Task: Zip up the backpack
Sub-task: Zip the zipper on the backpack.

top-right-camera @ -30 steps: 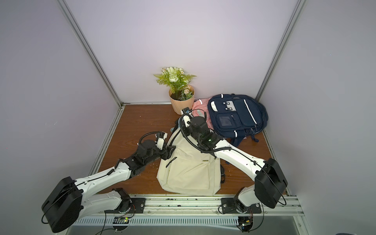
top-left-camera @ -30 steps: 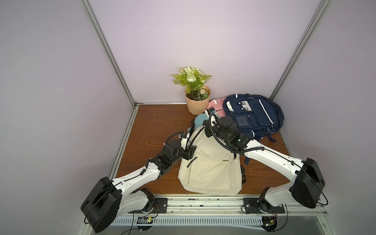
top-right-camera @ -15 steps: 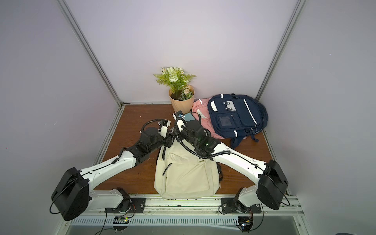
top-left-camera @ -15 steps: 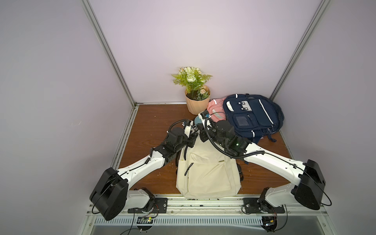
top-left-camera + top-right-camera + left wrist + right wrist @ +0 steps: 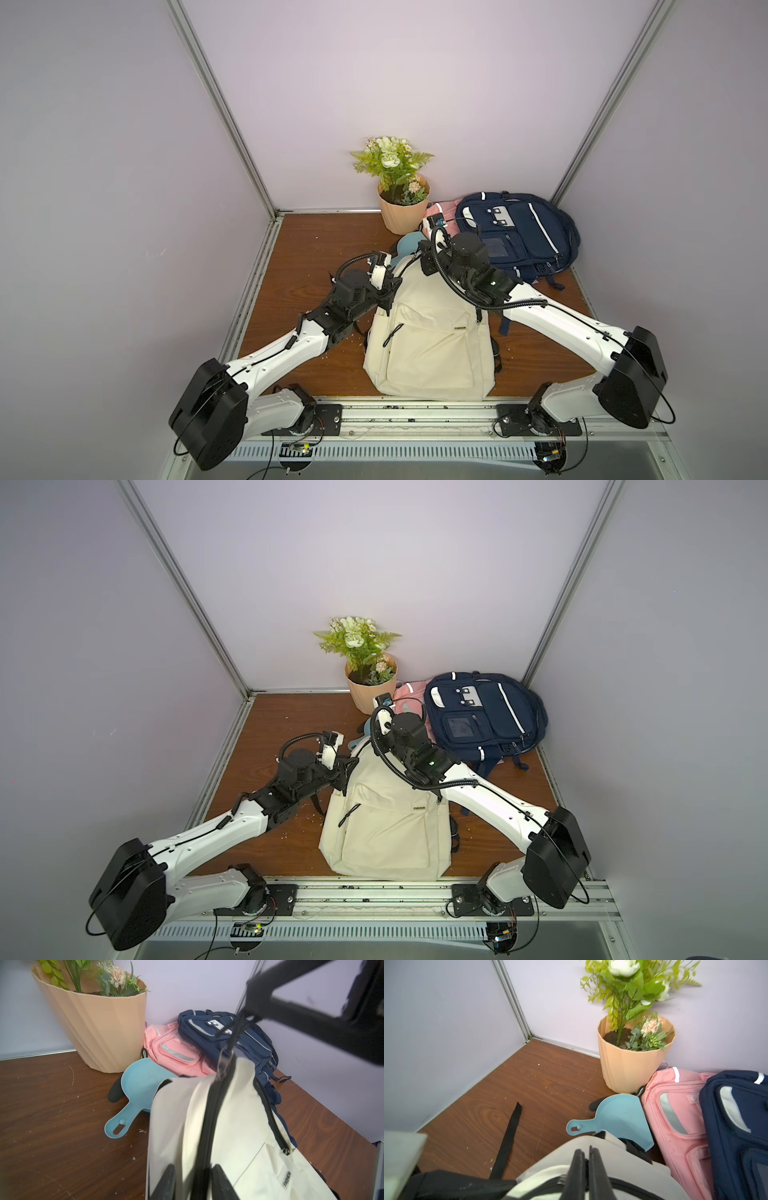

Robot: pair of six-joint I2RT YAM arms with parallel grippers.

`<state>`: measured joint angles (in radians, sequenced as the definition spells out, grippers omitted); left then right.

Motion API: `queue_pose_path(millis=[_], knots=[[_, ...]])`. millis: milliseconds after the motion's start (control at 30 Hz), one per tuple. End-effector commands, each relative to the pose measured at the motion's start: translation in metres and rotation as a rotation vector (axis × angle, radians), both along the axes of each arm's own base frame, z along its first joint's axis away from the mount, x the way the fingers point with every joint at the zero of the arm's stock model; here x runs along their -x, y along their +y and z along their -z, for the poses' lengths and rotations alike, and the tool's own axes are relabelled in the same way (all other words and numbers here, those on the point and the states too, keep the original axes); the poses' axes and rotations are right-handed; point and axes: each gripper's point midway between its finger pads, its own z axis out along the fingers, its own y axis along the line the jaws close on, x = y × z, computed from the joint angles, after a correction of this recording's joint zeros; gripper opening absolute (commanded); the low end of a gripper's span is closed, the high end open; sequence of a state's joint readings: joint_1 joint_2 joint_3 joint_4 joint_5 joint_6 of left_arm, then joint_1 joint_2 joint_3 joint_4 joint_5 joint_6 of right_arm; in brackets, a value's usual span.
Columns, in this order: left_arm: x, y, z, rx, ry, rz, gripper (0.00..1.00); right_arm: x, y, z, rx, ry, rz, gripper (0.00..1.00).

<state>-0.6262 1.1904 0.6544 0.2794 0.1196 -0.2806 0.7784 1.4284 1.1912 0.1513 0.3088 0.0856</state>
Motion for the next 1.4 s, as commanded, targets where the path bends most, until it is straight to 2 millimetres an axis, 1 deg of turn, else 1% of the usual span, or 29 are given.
queue_pose_path(millis=[0,67,100,133,167,267,367,500,600,700,767,800,833,967,1000,1100,1233,1367], knots=[[0.002,-0.004,0.013,-0.028,0.039,0.021,0.28,0.021,0.012,-0.079,-0.135,-0.182,-0.082,0.0],[0.0,-0.005,0.011,-0.025,0.036,0.017,0.28,0.035,0.03,-0.079,-0.132,-0.184,-0.143,0.0],[-0.001,-0.004,0.008,-0.022,0.03,0.008,0.3,0.039,0.034,-0.078,-0.132,-0.18,-0.158,0.0],[-0.003,-0.002,0.005,-0.023,0.023,-0.008,0.36,0.042,0.037,-0.075,-0.134,-0.174,-0.166,0.0],[-0.005,0.002,0.0,-0.02,0.014,-0.029,0.43,0.043,0.038,-0.073,-0.137,-0.169,-0.169,0.0],[-0.01,0.012,-0.017,0.007,-0.015,-0.074,0.54,0.047,0.033,-0.069,-0.138,-0.169,-0.158,0.0],[-0.013,0.024,-0.032,0.019,-0.049,-0.122,0.61,0.051,0.03,-0.07,-0.14,-0.175,-0.159,0.0],[-0.012,0.027,-0.049,0.019,-0.074,-0.116,0.65,0.055,0.028,-0.072,-0.138,-0.186,-0.173,0.0],[-0.007,0.028,-0.06,0.025,-0.096,-0.106,0.72,0.057,0.027,-0.071,-0.131,-0.19,-0.173,0.0],[-0.005,0.034,-0.065,0.027,-0.114,-0.121,0.81,0.06,0.024,-0.072,-0.134,-0.194,-0.176,0.0],[-0.006,0.03,-0.061,0.029,-0.103,-0.095,0.85,0.063,0.025,-0.074,-0.143,-0.198,-0.187,0.0],[-0.007,0.027,-0.057,0.02,-0.09,-0.074,0.85,0.064,0.025,-0.074,-0.145,-0.2,-0.193,0.0],[-0.008,0.023,-0.052,0.007,-0.074,-0.055,0.83,0.065,0.025,-0.075,-0.146,-0.201,-0.196,0.0],[-0.006,0.006,-0.043,0.003,-0.048,0.035,0.72,0.071,0.025,-0.078,-0.15,-0.211,-0.213,0.0],[-0.006,0.002,-0.041,0.004,-0.042,0.053,0.69,0.073,0.026,-0.079,-0.155,-0.214,-0.224,0.0],[-0.005,-0.009,-0.034,0.0,-0.019,0.107,0.53,0.078,0.03,-0.079,-0.157,-0.221,-0.247,0.0],[-0.008,-0.01,-0.03,-0.003,-0.007,0.111,0.34,0.077,0.029,-0.075,-0.148,-0.218,-0.237,0.0],[-0.007,-0.007,-0.03,0.003,-0.013,0.094,0.24,0.072,0.026,-0.07,-0.131,-0.215,-0.205,0.0]])
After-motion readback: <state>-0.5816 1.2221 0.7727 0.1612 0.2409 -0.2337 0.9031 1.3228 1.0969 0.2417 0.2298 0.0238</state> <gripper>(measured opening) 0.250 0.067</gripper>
